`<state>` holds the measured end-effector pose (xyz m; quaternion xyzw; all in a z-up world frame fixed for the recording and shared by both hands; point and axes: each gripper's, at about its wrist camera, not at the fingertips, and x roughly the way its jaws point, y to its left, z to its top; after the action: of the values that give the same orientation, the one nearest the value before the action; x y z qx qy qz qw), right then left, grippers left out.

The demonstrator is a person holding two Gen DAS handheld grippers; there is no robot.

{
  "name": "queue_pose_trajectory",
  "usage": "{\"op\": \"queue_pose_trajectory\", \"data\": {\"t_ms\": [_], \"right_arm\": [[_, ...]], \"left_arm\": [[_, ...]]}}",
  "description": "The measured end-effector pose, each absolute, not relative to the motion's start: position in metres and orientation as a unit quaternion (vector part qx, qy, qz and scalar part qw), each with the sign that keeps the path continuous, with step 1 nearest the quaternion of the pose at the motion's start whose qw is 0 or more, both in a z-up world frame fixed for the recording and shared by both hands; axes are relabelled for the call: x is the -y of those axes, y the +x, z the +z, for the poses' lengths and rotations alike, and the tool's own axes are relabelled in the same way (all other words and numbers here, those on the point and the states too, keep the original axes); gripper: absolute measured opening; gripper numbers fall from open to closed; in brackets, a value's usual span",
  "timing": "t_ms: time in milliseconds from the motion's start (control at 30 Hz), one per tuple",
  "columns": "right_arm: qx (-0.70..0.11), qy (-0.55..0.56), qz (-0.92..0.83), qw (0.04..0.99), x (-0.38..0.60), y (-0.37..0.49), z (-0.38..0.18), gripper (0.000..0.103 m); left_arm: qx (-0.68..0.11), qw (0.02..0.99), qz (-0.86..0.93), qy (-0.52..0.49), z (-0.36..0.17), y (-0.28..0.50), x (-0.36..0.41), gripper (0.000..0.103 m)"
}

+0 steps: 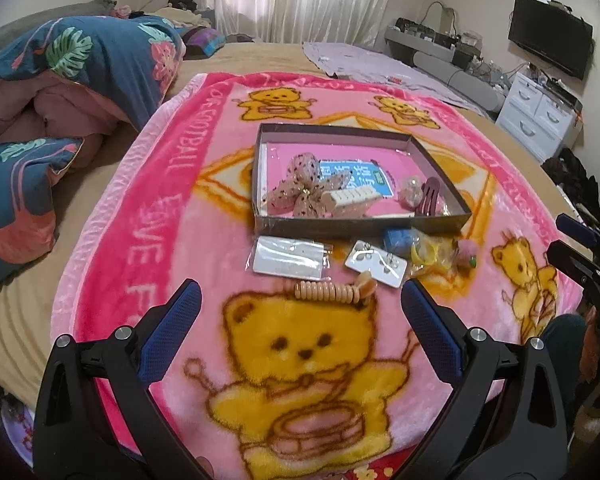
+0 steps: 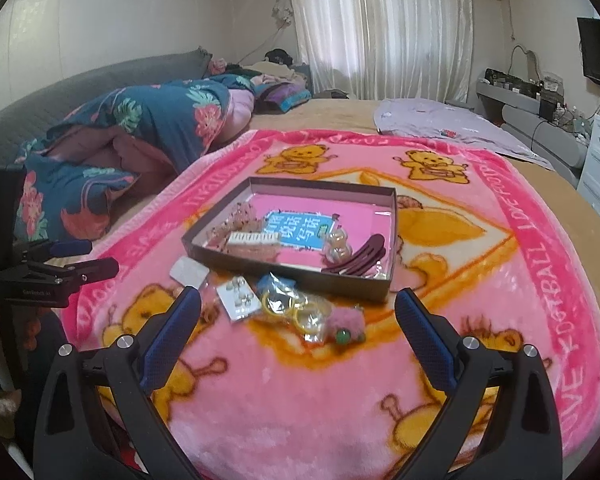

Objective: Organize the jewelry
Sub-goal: 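Withdraw both tools from the box back over the blanket, then grasp the peach coiled hair tie with the left tool while the right tool grasps the bagged yellow bangles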

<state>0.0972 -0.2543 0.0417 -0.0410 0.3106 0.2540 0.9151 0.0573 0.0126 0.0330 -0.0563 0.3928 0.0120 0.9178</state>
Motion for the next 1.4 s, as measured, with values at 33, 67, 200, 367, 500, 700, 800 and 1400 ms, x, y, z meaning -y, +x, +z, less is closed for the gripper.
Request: {"op": "queue_pose_trajectory", "data": {"t_ms": [33, 67, 200, 367, 500, 700, 800, 1400], "right_arm": [[-0.313, -0.042, 0.255, 0.914, 0.254, 0.096, 0.040, 0.097], [-0.314, -0.042, 0.256, 0.913, 0.255, 0.096, 0.039, 0.097], [-0.321, -0.048, 0.255, 0.911, 0.255, 0.095, 0.033, 0.097], [-0.328, -0.067, 0.251, 0.908, 0.253, 0.092, 0.025, 0.097], [-0.332, -0.079, 0.249, 0.906, 0.253, 0.091, 0.018, 0.097], [-0.340, -0.106, 0.239, 0.903, 0.250, 0.095, 0.006, 0.097], [-0.343, -0.124, 0.236, 0.901, 0.246, 0.100, -0.002, 0.097], [-0.363, -0.173, 0.226, 0.887, 0.238, 0.147, -0.026, 0.097]], "left_arm": [[-0.396, 0.917, 0.011, -0.053, 0.031, 0.057, -0.011, 0.093], [-0.397, 0.916, 0.011, -0.052, 0.029, 0.057, -0.011, 0.093], [-0.410, 0.911, 0.008, -0.043, 0.019, 0.057, -0.006, 0.093], [-0.424, 0.905, 0.006, -0.037, 0.008, 0.059, -0.002, 0.093], [-0.436, 0.899, 0.004, -0.035, -0.002, 0.062, 0.000, 0.094], [-0.446, 0.895, 0.006, -0.027, -0.017, 0.066, 0.004, 0.094], [-0.450, 0.892, 0.003, -0.026, -0.026, 0.072, 0.005, 0.093], [-0.465, 0.884, -0.017, -0.033, -0.060, 0.118, 0.018, 0.094]]}}
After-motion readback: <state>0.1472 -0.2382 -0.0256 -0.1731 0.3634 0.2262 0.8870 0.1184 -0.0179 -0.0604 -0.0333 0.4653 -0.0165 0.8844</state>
